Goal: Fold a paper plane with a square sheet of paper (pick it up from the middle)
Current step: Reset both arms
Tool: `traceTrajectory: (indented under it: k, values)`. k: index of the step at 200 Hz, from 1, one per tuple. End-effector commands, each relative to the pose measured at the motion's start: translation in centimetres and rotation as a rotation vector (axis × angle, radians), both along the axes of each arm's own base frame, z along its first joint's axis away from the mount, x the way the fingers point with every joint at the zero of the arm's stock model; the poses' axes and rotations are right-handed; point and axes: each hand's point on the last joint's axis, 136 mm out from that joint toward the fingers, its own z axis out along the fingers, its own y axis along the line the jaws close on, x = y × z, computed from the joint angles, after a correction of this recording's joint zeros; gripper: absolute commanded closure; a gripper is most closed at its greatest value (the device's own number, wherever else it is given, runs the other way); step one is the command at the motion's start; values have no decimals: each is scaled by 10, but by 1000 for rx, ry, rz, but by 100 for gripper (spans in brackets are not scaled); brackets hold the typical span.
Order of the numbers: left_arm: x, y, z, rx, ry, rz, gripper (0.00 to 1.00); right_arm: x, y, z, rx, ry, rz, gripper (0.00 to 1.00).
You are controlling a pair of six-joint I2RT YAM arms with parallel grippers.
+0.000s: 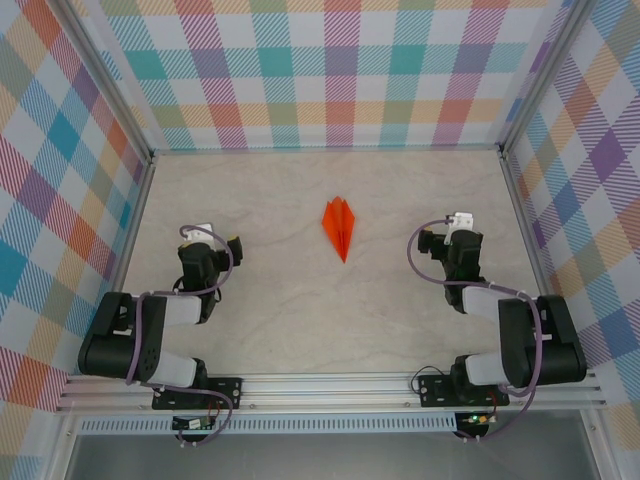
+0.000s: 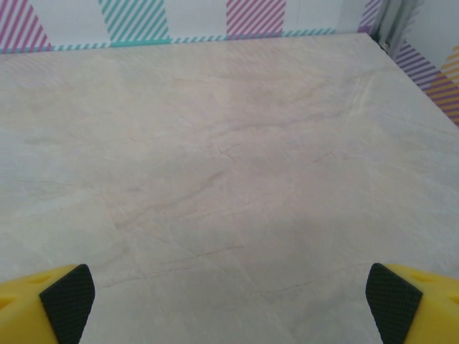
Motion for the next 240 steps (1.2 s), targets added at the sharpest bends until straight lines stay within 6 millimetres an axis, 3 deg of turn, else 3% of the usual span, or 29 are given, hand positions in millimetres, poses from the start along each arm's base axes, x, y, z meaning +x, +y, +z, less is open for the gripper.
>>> traceTrajectory:
  k: [1,28,89,148,169,240]
  values:
    - [7,-9,11,-8,-77,-72,0,8,8,6,11,-72,69,0]
    - [11,-8,1,-9,-66,-63,0,14,9,-10,17,-50,83,0]
    - [22,6,-10,0,32,29,0,18,3,-12,45,-18,65,0]
    - [26,1,-8,6,34,3,0,18,2,-13,45,-17,62,0]
    - [28,-11,-10,4,51,-67,0,18,2,-13,45,-15,63,0]
    - [29,-11,-11,2,60,-72,0,18,2,-13,46,-16,62,0]
